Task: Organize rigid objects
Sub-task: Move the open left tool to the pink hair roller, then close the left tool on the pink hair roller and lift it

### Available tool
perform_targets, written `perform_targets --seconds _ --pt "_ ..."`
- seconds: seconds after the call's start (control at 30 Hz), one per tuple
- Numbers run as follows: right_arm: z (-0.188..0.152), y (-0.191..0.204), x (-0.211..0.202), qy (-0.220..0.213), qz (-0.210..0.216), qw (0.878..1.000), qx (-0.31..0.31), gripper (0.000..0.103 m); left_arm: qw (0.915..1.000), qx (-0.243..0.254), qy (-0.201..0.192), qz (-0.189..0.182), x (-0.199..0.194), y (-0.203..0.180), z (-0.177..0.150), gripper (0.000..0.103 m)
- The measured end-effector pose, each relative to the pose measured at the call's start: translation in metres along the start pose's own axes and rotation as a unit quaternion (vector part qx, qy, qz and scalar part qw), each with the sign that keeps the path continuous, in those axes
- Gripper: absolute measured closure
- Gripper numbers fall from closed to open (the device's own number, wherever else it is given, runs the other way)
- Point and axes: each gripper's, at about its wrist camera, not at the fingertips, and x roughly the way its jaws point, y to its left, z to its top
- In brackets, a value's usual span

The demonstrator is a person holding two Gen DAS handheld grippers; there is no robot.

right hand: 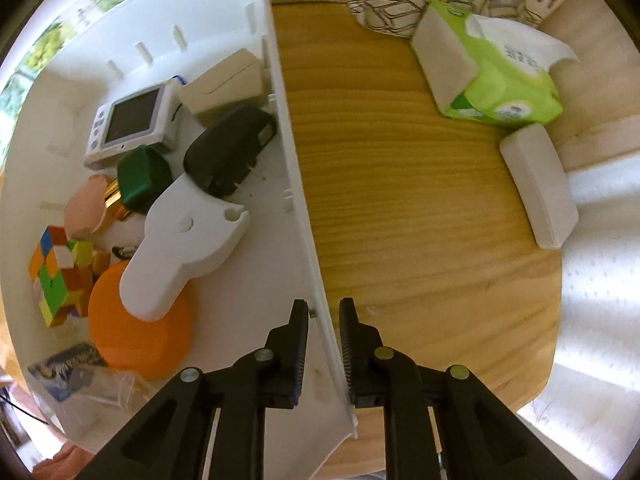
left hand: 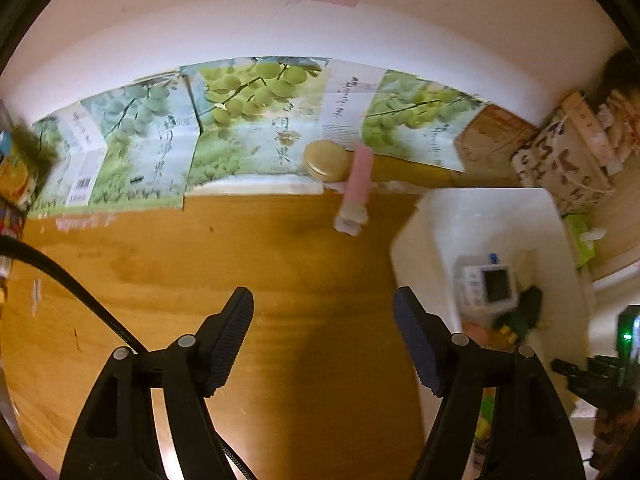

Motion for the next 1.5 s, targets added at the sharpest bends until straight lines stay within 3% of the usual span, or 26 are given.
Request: perform_targets --seconds 0.3,0.53,0.73,0.93,1.07,1.3,1.5 --pt "-0.01 -0.008 -0.009 0.0 -0.012 0.999 0.048 0.083 0.9994 0.022 0.013 -0.022 0.053 -0.004 0.046 0.027" --pt "-0.007 -0.006 -0.013 0.005 -0.021 0.998 0.061 0.082 0.9986 0.008 0.029 -0.044 0.085 -0.007 0.08 0.027" --pt "-0.004 -0.007 -0.016 0.006 -0.026 0.997 0.067 0.081 0.9968 0.005 0.057 -0.056 0.105 -0.013 0.093 0.027" --pt "-0.005 -0.005 -0.014 0.009 -0.026 0.997 0.07 0.081 0.9968 0.006 0.074 -0.03 0.118 -0.018 0.096 0.029" --pt "-0.006 -0.006 -0.013 0.009 -0.026 0.997 0.069 0.081 0.9962 -0.004 0.08 -0.034 0.124 -0.015 0.096 0.029" --pt "-0.006 -0.006 -0.012 0.009 -0.026 0.997 0.066 0.081 0.9943 -0.014 0.097 -0.041 0.133 -0.014 0.096 0.051" --pt "-0.007 -0.007 -0.012 0.01 -0.025 0.997 0.065 0.081 0.9915 -0.036 0.114 -0.052 0.142 -0.017 0.093 0.061"
